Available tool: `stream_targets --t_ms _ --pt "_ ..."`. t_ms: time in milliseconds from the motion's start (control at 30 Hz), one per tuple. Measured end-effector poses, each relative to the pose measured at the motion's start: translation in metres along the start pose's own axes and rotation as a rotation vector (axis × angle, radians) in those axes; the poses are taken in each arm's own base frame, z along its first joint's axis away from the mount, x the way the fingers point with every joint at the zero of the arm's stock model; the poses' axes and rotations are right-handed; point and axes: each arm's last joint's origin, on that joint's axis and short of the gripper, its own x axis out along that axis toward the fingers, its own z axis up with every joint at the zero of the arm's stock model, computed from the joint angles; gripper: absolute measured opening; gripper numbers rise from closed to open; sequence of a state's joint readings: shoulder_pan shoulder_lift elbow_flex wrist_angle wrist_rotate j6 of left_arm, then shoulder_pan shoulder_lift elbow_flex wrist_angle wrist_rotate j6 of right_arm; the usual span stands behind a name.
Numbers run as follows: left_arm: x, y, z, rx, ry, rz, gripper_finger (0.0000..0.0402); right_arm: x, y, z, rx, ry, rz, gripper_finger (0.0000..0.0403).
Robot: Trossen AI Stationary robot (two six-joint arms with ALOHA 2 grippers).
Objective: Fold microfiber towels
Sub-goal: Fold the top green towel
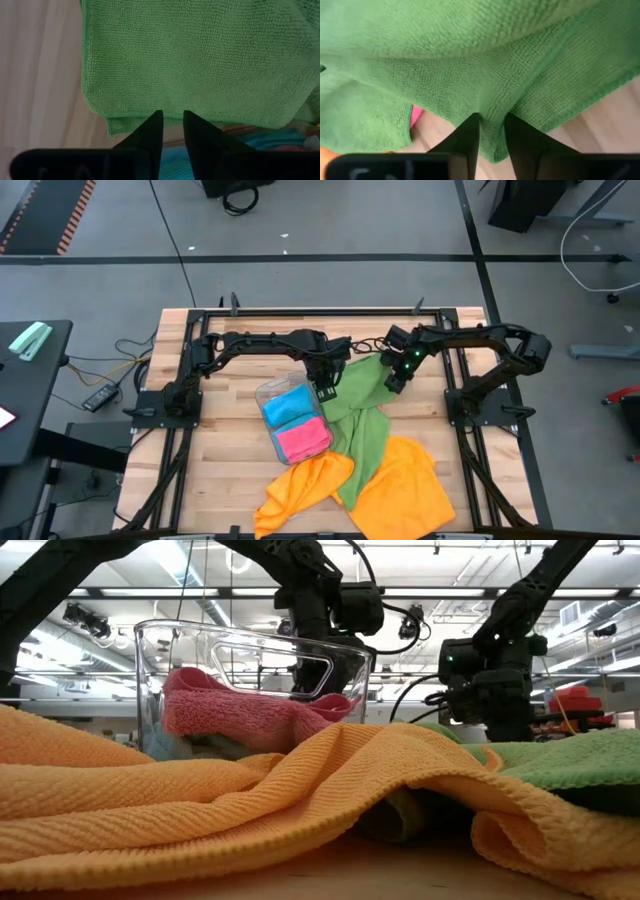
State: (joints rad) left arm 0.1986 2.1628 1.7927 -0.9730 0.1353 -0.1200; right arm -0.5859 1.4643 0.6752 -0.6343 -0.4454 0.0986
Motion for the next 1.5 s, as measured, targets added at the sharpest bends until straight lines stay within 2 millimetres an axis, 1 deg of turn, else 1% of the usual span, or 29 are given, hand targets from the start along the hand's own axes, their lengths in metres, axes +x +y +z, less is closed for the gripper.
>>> stream_targets --t_ms 233,400,500,733,933,1033,1167,1233,1333,1400,1500 --pt "0.0 0.0 0.0 -0.001 0.001 0.0 0.008 0.007 -0.004 -0.007 0.047 0.009 -0.003 0.0033" --pt "0.0 0.0 -0.001 -0.006 0.005 0.0 0.0084 0.007 -0.004 -0.007 0.079 0.011 0.004 0.001" --pt "0.0 0.0 -0.002 -0.008 0.02 0.002 0.0082 0.002 -0.001 -0.009 0.073 0.0 0.013 0.0008" --pt "0.0 0.0 -0.003 -0.006 0.03 0.003 0.0076 -0.018 0.009 -0.017 0.041 -0.064 -0.021 0.0006" --pt "0.001 -0.003 -0.003 0.03 0.024 0.001 0.0083 -0.023 0.01 -0.022 0.054 -0.061 -0.045 0.0005" --pt "0.001 -0.008 0.0 0.073 -0.013 -0.003 0.0087 -0.023 0.01 -0.022 0.059 -0.062 -0.045 0.0005" --pt "0.001 -0.016 0.009 0.068 -0.113 0.001 0.0098 -0.023 0.01 -0.022 0.065 -0.063 -0.046 0.0004" --pt "0.001 -0.022 0.013 0.06 -0.161 -0.025 0.0104 -0.023 0.01 -0.022 0.067 -0.064 -0.047 0.0004" --pt "0.002 -0.036 0.016 0.096 -0.201 -0.094 0.0107 -0.023 0.01 -0.021 0.071 -0.065 -0.047 0.0004" --pt "0.003 -0.044 0.014 0.115 -0.197 -0.105 0.0104 -0.023 0.011 -0.021 0.069 -0.072 -0.046 0.0005" --pt "0.005 -0.051 0.007 0.122 -0.133 -0.106 0.0096 -0.023 0.011 -0.02 0.072 -0.08 -0.044 0.0006"
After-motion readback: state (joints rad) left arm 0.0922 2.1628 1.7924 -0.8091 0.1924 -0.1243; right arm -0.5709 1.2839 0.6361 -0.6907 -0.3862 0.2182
